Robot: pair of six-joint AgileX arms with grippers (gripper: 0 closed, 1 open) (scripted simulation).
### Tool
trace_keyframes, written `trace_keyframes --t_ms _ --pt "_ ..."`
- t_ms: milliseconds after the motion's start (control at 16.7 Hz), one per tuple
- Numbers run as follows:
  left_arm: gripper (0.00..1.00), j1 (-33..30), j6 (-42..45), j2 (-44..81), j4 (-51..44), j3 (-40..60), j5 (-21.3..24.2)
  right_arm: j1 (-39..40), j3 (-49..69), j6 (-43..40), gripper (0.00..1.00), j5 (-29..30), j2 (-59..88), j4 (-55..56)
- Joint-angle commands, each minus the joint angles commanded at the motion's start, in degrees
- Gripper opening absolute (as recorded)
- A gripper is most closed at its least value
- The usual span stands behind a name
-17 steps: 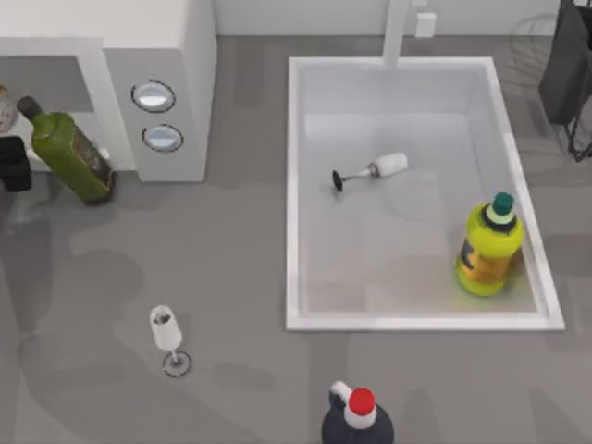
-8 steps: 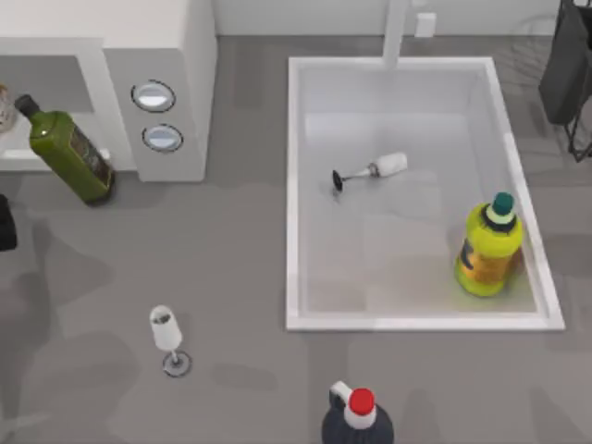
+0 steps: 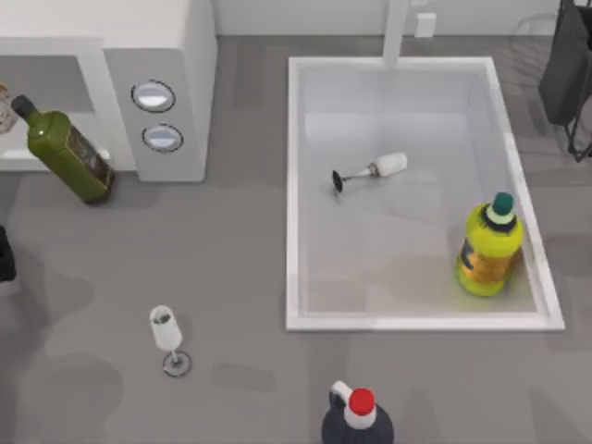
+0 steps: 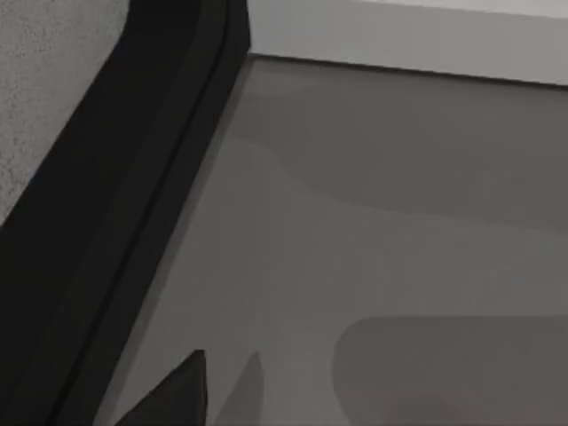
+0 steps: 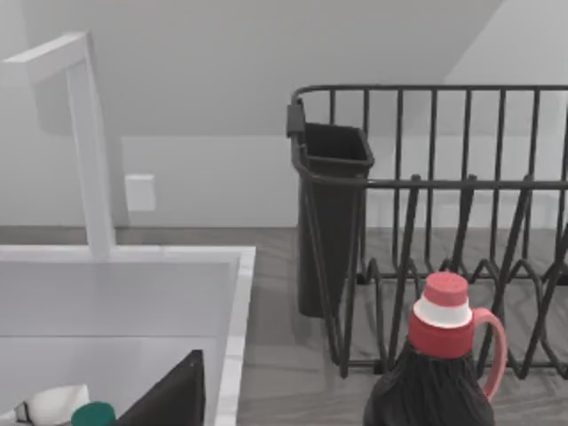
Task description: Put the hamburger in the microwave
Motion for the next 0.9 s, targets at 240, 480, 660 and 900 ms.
trace_keyframes --t_ms 240,480,660,900 --pt "1.00 -0.18 -0.02 -0.59 0.46 0.68 0.05 0.00 0.00 0.00 1.00 0.00 0.00 0.00" --pt "1.00 1.49 -0.60 -5.12 0.60 2.78 -0.01 0.00 0.00 0.00 1.00 0.00 0.00 0.00" --pt "1.00 3.23 -1.30 -9.44 -1.62 3.87 -0.32 0.00 0.00 0.00 1.00 0.00 0.00 0.00" --pt "1.00 4.80 -1.92 -14.95 -7.75 5.06 -0.71 0.00 0.00 0.00 1.00 0.00 0.00 0.00"
